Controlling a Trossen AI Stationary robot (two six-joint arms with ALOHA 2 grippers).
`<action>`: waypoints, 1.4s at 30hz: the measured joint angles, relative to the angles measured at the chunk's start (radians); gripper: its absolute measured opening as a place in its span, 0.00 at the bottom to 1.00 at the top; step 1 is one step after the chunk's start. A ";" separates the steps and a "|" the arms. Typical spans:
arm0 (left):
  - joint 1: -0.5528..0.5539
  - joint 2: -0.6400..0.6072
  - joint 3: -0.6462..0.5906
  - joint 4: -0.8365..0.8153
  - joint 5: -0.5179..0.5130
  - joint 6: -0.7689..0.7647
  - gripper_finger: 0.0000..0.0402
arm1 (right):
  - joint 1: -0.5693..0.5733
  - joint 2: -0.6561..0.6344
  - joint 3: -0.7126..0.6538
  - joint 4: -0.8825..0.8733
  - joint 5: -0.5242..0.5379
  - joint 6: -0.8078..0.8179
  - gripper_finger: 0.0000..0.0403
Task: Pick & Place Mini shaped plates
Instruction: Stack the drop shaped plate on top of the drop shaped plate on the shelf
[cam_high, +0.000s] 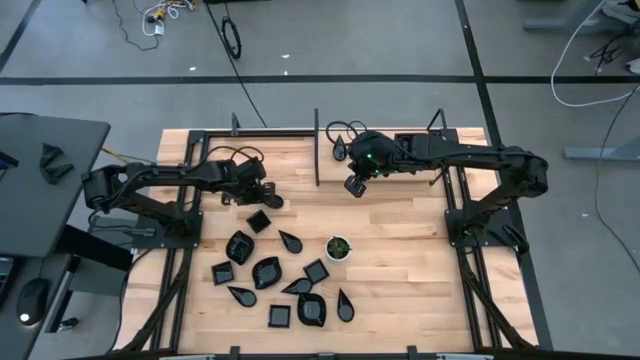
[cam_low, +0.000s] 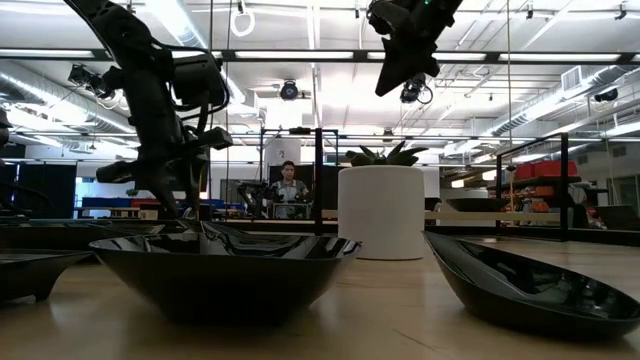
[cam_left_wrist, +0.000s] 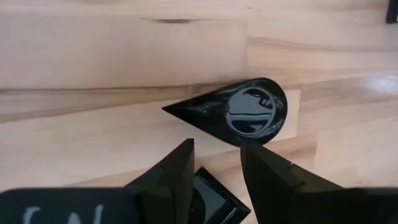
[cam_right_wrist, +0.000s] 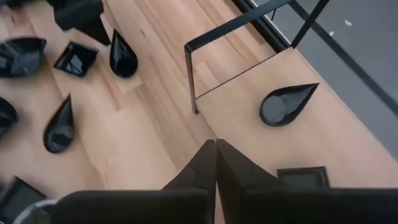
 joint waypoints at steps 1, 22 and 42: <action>0.000 0.000 0.000 0.003 0.000 -0.007 0.34 | -0.003 0.000 0.000 -0.004 0.000 -0.017 0.03; -0.001 0.106 0.000 0.045 -0.052 -0.111 0.19 | -0.062 0.000 0.000 -0.018 0.000 -0.219 0.03; -0.001 0.067 0.197 0.012 0.055 0.187 0.01 | -0.149 -0.138 0.001 -0.065 0.000 -0.231 0.03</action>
